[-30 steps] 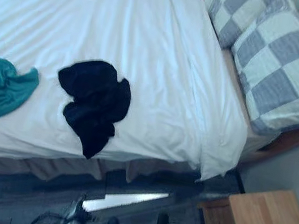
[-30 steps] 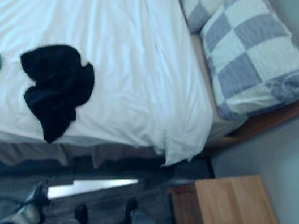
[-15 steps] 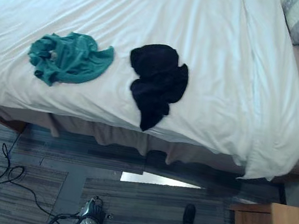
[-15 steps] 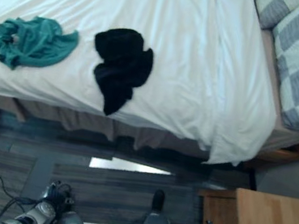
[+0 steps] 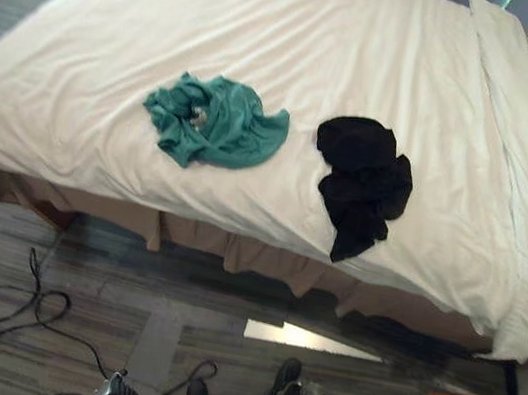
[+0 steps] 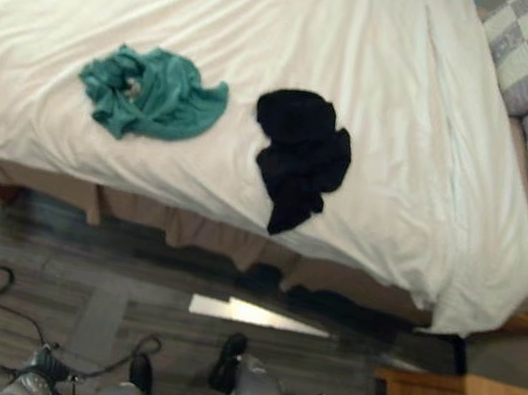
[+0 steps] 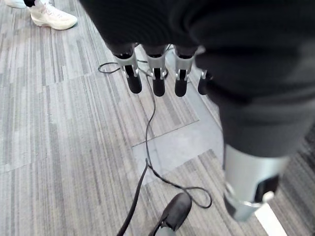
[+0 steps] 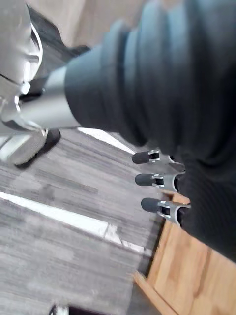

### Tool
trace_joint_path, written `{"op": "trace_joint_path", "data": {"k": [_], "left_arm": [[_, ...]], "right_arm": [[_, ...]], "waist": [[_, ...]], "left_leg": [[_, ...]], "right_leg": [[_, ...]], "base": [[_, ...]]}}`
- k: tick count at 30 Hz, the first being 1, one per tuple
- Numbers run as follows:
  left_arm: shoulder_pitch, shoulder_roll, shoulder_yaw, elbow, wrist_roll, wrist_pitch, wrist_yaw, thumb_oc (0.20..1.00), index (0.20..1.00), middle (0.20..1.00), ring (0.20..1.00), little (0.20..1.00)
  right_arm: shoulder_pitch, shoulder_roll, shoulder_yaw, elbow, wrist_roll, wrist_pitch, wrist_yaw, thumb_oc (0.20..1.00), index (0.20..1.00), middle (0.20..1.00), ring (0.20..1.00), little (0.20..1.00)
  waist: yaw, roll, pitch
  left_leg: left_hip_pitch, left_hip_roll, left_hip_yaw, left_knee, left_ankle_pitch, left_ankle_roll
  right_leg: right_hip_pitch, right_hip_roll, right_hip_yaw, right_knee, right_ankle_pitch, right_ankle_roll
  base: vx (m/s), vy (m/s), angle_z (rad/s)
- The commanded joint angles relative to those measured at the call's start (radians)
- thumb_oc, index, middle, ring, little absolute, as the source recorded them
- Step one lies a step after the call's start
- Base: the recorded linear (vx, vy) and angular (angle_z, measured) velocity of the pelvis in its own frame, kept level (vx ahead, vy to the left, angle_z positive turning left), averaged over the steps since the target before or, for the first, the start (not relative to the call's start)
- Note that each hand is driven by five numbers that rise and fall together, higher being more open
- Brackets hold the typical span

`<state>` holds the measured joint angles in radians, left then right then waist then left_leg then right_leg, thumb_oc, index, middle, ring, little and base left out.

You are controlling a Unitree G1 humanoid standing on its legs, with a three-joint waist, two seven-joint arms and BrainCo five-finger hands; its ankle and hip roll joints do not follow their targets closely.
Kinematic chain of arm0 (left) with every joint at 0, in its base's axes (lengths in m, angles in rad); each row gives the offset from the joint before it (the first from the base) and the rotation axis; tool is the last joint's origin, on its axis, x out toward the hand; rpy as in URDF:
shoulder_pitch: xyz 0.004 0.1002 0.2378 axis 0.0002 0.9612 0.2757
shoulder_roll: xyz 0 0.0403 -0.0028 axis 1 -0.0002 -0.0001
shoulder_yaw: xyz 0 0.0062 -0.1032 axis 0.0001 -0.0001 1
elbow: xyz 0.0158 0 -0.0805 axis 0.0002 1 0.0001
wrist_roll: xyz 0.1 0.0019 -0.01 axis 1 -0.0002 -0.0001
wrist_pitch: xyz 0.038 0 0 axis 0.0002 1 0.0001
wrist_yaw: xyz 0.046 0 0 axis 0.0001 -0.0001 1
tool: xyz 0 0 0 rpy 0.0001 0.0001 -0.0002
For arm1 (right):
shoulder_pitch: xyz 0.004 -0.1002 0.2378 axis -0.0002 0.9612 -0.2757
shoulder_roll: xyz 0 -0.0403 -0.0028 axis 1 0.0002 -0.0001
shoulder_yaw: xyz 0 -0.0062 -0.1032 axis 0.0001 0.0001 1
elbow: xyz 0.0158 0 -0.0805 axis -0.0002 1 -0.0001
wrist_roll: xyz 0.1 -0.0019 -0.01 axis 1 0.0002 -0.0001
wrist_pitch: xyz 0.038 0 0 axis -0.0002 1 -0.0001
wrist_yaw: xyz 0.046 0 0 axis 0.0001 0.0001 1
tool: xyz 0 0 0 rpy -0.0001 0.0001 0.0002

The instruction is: Tidy up the quilt and then pick up the clothes from the bed and put them into the laundry hamper.

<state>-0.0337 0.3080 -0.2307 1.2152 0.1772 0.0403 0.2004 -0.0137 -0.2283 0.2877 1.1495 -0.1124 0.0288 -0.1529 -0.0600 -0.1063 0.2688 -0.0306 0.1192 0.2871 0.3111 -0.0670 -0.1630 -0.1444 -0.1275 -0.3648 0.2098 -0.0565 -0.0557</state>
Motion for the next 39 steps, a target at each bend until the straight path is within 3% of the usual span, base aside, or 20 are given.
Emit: {"op": "trace_joint_path", "data": {"k": [1, 2, 3, 4, 5, 7, 8, 10, 12, 13, 14, 15, 16, 17, 18, 20, 21, 25, 33, 39], "left_arm": [[-0.103, 0.006, -0.019, -0.075, -0.027, -0.03, 0.037, 1.0, 1.0, 1.0, 1.0, 1.0], [-0.121, 0.003, -0.024, -0.082, -0.04, -0.037, 0.045, 1.0, 1.0, 1.0, 1.0, 1.0], [-0.133, -0.007, -0.032, -0.081, -0.05, -0.037, 0.041, 1.0, 1.0, 1.0, 1.0, 1.0], [-0.132, -0.008, -0.032, -0.081, -0.05, -0.037, 0.04, 1.0, 1.0, 1.0, 1.0, 1.0], [-0.132, -0.01, -0.035, -0.08, -0.049, -0.045, 0.04, 1.0, 1.0, 1.0, 1.0, 1.0], [-0.13, -0.018, -0.047, -0.089, -0.042, -0.051, 0.045, 1.0, 1.0, 1.0, 1.0, 1.0], [-0.125, -0.021, -0.048, -0.085, -0.04, -0.053, 0.048, 1.0, 1.0, 1.0, 1.0, 1.0], [-0.128, -0.028, -0.06, -0.071, -0.024, -0.05, 0.041, 1.0, 1.0, 1.0, 1.0, 1.0], [-0.132, -0.025, -0.071, -0.074, -0.004, -0.046, 0.03, 1.0, 1.0, 1.0, 1.0, 1.0], [-0.148, -0.011, -0.075, -0.07, 0.019, -0.04, 0.028, 1.0, 1.0, 1.0, 1.0, 1.0], [-0.151, -0.003, -0.074, -0.078, 0.021, -0.039, 0.027, 1.0, 1.0, 1.0, 1.0, 1.0], [-0.151, -0.002, -0.074, -0.078, 0.021, -0.039, 0.027, 1.0, 1.0, 1.0, 1.0, 1.0], [-0.153, 0.009, -0.079, -0.095, 0.028, -0.039, 0.021, 1.0, 1.0, 1.0, 1.0, 1.0], [-0.153, 0.009, -0.079, -0.096, 0.028, -0.039, 0.021, 1.0, 1.0, 1.0, 1.0, 1.0], [-0.153, 0.012, -0.085, -0.099, 0.032, -0.037, 0.02, 1.0, 1.0, 1.0, 1.0, 1.0], [-0.156, 0.015, -0.097, -0.104, 0.046, -0.033, 0.014, 1.0, 1.0, 1.0, 1.0, 1.0], [-0.168, 0.01, -0.098, -0.067, 0.06, -0.024, 0.004, 1.0, 1.0, 1.0, 1.0, 1.0], [-0.139, 0.008, -0.054, 0.003, 0.068, -0.015, 0.017, 1.0, 1.0, 1.0, 1.0, 1.0], [-0.019, 0.018, 0.09, 0.104, -0.008, 0.007, 0.042, 1.0, 1.0, 1.0, 1.0, 1.0], [0.064, 0.13, 0.296, 0.133, -0.136, 0.004, 0.1, 1.0, 1.0, 1.0, 1.0, 1.0]], "right_arm": [[-0.086, -0.079, 0.013, -0.048, -0.013, -0.003, -0.035, 1.0, 1.0, 1.0, 1.0, 1.0], [-0.104, -0.086, 0.01, -0.042, -0.015, -0.003, -0.045, 1.0, 1.0, 1.0, 1.0, 1.0], [-0.122, -0.087, 0.011, -0.039, -0.015, 0.005, -0.046, 1.0, 1.0, 1.0, 1.0, 1.0], [-0.121, -0.087, 0.012, -0.038, -0.015, 0.005, -0.046, 1.0, 1.0, 1.0, 1.0, 1.0], [-0.12, -0.092, 0.006, -0.044, -0.018, 0.002, -0.042, 1.0, 1.0, 1.0, 1.0, 1.0], [-0.116, -0.101, -0.005, -0.048, -0.022, -0.001, -0.04, 1.0, 1.0, 1.0, 1.0, 1.0], [-0.12, -0.104, -0.008, -0.047, -0.044, -0.002, -0.04, 1.0, 1.0, 1.0, 1.0, 1.0], [-0.115, -0.099, -0.015, -0.046, -0.061, 0.003, -0.037, 1.0, 1.0, 1.0, 1.0, 1.0], [-0.102, -0.088, -0.022, -0.074, -0.091, 0.001, -0.032, 1.0, 1.0, 1.0, 1.0, 1.0], [-0.106, -0.065, 0.001, -0.095, -0.109, 0.006, -0.027, 1.0, 1.0, 1.0, 1.0, 1.0], [-0.11, -0.055, 0.016, -0.119, -0.114, 0.006, -0.019, 1.0, 1.0, 1.0, 1.0, 1.0], [-0.11, -0.055, 0.016, -0.12, -0.114, 0.006, -0.019, 1.0, 1.0, 1.0, 1.0, 1.0], [-0.106, -0.045, 0.05, -0.168, -0.122, -0.012, -0.007, 1.0, 1.0, 1.0, 1.0, 1.0], [-0.105, -0.045, 0.05, -0.169, -0.122, -0.012, -0.007, 1.0, 1.0, 1.0, 1.0, 1.0], [-0.103, -0.045, 0.063, -0.199, -0.123, -0.02, -0.003, 1.0, 1.0, 1.0, 1.0, 1.0], [-0.089, -0.055, 0.077, -0.235, -0.104, -0.03, -0.002, 1.0, 1.0, 1.0, 1.0, 1.0], [-0.085, -0.066, 0.077, -0.213, -0.096, -0.019, -0.004, 1.0, 1.0, 1.0, 1.0, 1.0], [-0.09, -0.054, 0.041, -0.106, -0.063, -0.01, -0.012, 1.0, 1.0, 1.0, 1.0, 1.0], [-0.047, -0.076, -0.132, 0.066, 0.044, 0.021, -0.055, 1.0, 1.0, 1.0, 1.0, 1.0], [0.002, -0.163, -0.31, 0.005, 0.179, 0.002, -0.119, 1.0, 1.0, 1.0, 1.0, 1.0]], "waist": [[0.015, 0.021, 0.107], [0.015, 0.025, 0.111], [0.006, 0.046, 0.091], [0.01, 0.049, 0.091], [0.005, 0.054, 0.079], [-0.002, 0.075, 0.053], [0.009, 0.081, 0.043], [-0.001, 0.083, 0.021], [-0.007, 0.065, 0.004], [-0.005, 0.042, -0.002], [0.003, 0.04, 0.002], [0.002, 0.039, 0.0], [0.001, 0.051, -0.002], [0.0, 0.051, -0.003], [-0.009, 0.054, -0.005], [-0.036, 0.051, -0.007], [-0.044, 0.049, 0.002], [-0.036, 0.051, -0.029], [-0.031, 0.062, -0.073], [-0.033, 0.07, -0.079]], "left_leg": [[-0.188, -0.005, -0.06, 0.306, 0.051, -0.029], [-0.218, 0.023, -0.057, 0.281, 0.031, -0.015], [-0.182, 0.083, -0.045, 0.108, 0.0, 0.022], [-0.168, 0.086, -0.05, 0.11, -0.021, 0.012], [-0.143, 0.108, -0.043, -0.036, 0.032, 0.024], [-0.106, 0.192, -0.088, -0.235, 0.128, 0.001], [-0.089, 0.194, -0.177, -0.23, 0.106, -0.004], [-0.079, 0.188, -0.178, -0.228, 0.086, -0.012], [-0.045, 0.141, -0.134, -0.221, 0.053, 0.001], [-0.015, 0.102, -0.091, -0.239, 0.032, 0.025], [0.012, 0.089, -0.058, -0.256, 0.027, 0.04], [0.01, 0.086, -0.058, -0.258, 0.029, 0.041], [0.038, 0.08, -0.027, -0.295, 0.034, 0.053], [0.038, 0.08, -0.027, -0.296, 0.034, 0.053], [0.043, 0.072, -0.035, -0.311, 0.041, 0.057], [0.035, 0.038, -0.075, -0.316, 0.053, 0.069], [0.037, -0.01, -0.106, -0.314, 0.048, 0.082], [0.03, -0.035, -0.114, -0.341, 0.058, 0.087], [0.065, -0.028, -0.104, -0.384, 0.073, 0.077], [0.084, -0.023, -0.101, -0.397, 0.076, 0.07]], "right_leg": [[0.054, -0.002, 0.014, -0.055, -0.07, 0.065], [0.055, -0.01, 0.018, -0.061, -0.071, 0.086], [0.05, -0.029, 0.052, -0.054, -0.064, 0.123], [0.06, -0.024, 0.063, -0.048, -0.083, 0.129], [0.058, -0.04, 0.08, -0.065, -0.059, 0.147], [0.08, -0.081, 0.133, -0.082, -0.052, 0.186], [0.07, -0.113, 0.18, -0.056, -0.04, 0.209], [0.078, -0.138, 0.172, -0.057, -0.023, 0.226], [0.086, -0.185, 0.18, -0.058, 0.04, 0.253], [0.073, -0.242, 0.141, -0.04, 0.145, 0.268], [0.063, -0.281, 0.085, -0.017, 0.195, 0.263], [0.062, -0.282, 0.085, -0.02, 0.197, 0.263], [0.052, -0.282, 0.01, 0.031, 0.175, 0.248], [0.051, -0.282, 0.01, 0.032, 0.174, 0.248], [0.036, -0.228, 0.05, 0.047, 0.138, 0.24], [0.01, -0.05, 0.215, 0.029, 0.046, 0.229], [0.029, 0.017, 0.296, -0.016, 0.014, 0.202], [0.084, 0.012, 0.314, -0.15, 0.026, 0.193], [0.143, -0.008, 0.296, -0.25, 0.064, 0.205], [0.158, -0.01, 0.297, -0.273, 0.076, 0.215]], "base": [[-0.05, 0.151, -0.97], [0.19, 0.414, -0.78], [0.25, 0.409, -0.57], [0.26, 0.536, -0.38], [0.22, 0.517, -0.53], [0.26, 0.801, -0.72], [0.23, 0.76, -0.8], [0.16, 0.451, -0.89], [0.16, 0.482, -0.68], [0.12, 0.568, -0.41], [0.06, 0.38, -0.38], [0.05, 0.36, -0.57], [0.04, 0.242, -0.42], [0.07, 0.329, -0.32], [0.07, 0.172, -0.15], [0.09, 0.257, 0.04], [0.04, 0.211, 0.47], [0.0, 0.028, 0.87], [0.05, -0.043, 0.03], [0.01, -0.018, -0.01]]}}
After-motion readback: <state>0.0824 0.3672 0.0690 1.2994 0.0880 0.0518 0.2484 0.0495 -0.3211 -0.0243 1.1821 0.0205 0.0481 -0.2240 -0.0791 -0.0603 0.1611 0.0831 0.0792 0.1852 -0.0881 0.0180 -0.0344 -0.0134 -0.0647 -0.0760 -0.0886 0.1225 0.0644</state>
